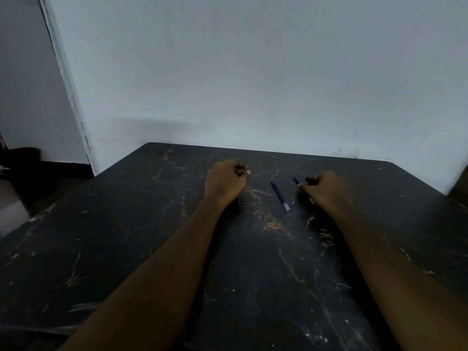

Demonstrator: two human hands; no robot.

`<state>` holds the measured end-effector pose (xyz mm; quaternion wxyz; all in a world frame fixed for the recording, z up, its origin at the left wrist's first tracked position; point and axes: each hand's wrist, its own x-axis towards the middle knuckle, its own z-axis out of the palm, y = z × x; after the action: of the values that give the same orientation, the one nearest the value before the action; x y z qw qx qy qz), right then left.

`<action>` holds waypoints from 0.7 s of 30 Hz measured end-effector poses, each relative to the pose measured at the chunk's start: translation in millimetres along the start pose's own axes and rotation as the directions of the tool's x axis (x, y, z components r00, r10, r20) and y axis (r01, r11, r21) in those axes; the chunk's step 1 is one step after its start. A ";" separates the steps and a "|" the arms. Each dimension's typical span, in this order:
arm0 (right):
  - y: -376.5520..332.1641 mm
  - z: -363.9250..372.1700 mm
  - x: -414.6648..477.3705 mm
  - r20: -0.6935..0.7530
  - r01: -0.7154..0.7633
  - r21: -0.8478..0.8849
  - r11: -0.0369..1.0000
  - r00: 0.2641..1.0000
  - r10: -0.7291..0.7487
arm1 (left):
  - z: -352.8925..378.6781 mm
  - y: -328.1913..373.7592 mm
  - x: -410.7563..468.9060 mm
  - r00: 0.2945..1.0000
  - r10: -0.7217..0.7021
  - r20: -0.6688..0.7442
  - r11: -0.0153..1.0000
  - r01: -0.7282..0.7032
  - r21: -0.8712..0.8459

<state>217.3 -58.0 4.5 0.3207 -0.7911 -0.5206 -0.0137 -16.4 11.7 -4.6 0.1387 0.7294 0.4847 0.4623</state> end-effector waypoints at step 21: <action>-47.7 10.4 -24.5 0.087 0.150 -0.120 0.981 0.986 -0.140 | -4.1 3.7 -2.4 0.999 -0.017 -0.032 0.999 0.016 -0.028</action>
<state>163.1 -60.5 11.1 0.2473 -0.7696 -0.5874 -0.0390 -17.9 6.9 -1.3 0.1450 0.7160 0.4862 0.4795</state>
